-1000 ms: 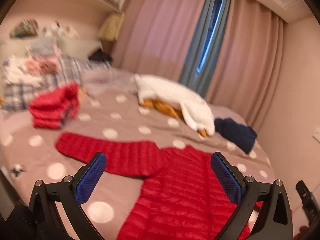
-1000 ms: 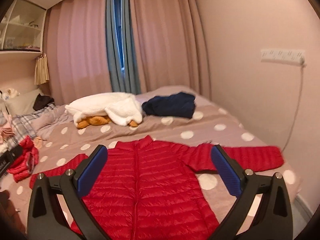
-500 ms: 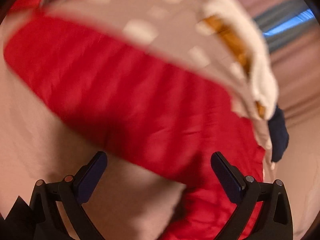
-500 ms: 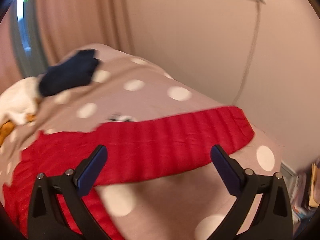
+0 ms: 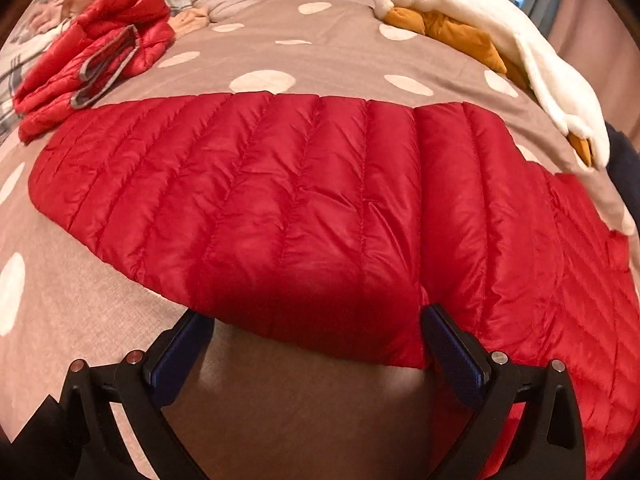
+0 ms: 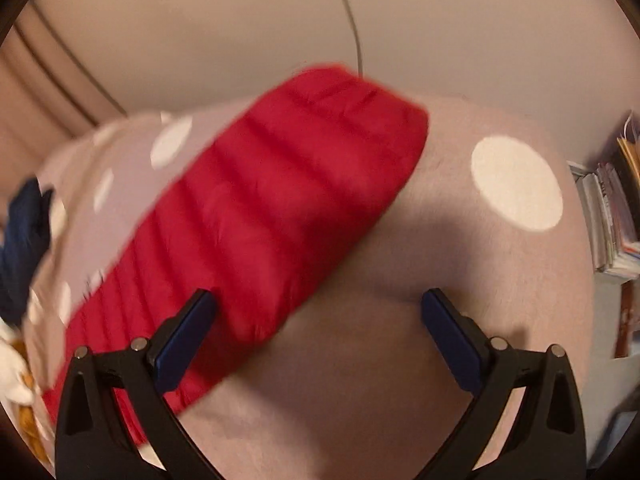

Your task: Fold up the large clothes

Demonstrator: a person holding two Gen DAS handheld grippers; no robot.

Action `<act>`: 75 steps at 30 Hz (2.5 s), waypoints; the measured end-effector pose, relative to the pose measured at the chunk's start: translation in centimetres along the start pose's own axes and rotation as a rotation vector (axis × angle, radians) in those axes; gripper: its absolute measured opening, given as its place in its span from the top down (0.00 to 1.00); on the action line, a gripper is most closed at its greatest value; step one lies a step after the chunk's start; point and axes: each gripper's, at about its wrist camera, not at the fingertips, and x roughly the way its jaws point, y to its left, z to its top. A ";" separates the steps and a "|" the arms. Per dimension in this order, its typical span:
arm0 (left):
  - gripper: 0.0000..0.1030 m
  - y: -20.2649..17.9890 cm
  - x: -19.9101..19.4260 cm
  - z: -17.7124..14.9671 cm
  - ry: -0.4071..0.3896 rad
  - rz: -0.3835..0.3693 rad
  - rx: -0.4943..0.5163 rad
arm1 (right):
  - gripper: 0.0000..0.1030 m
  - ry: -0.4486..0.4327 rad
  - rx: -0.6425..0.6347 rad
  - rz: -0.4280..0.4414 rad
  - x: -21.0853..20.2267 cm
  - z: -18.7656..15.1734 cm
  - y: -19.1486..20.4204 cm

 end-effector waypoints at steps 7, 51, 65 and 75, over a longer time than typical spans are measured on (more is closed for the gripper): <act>0.00 1.6 0.0 0.2 -0.023 -0.005 -0.059 | 0.18 -0.108 -0.111 -0.055 -0.1 -1.9 2.3; 0.43 12.2 0.6 4.0 -0.036 -0.064 -0.480 | 0.33 0.053 -1.123 0.738 -15.7 -39.1 25.7; 0.88 14.6 0.7 4.4 0.024 -0.255 -0.538 | 0.22 -0.097 -1.136 0.591 -15.6 -31.5 19.2; 0.88 11.3 -4.6 5.7 -0.191 -0.156 -0.303 | 0.19 0.037 -0.861 0.511 -10.1 -25.2 16.1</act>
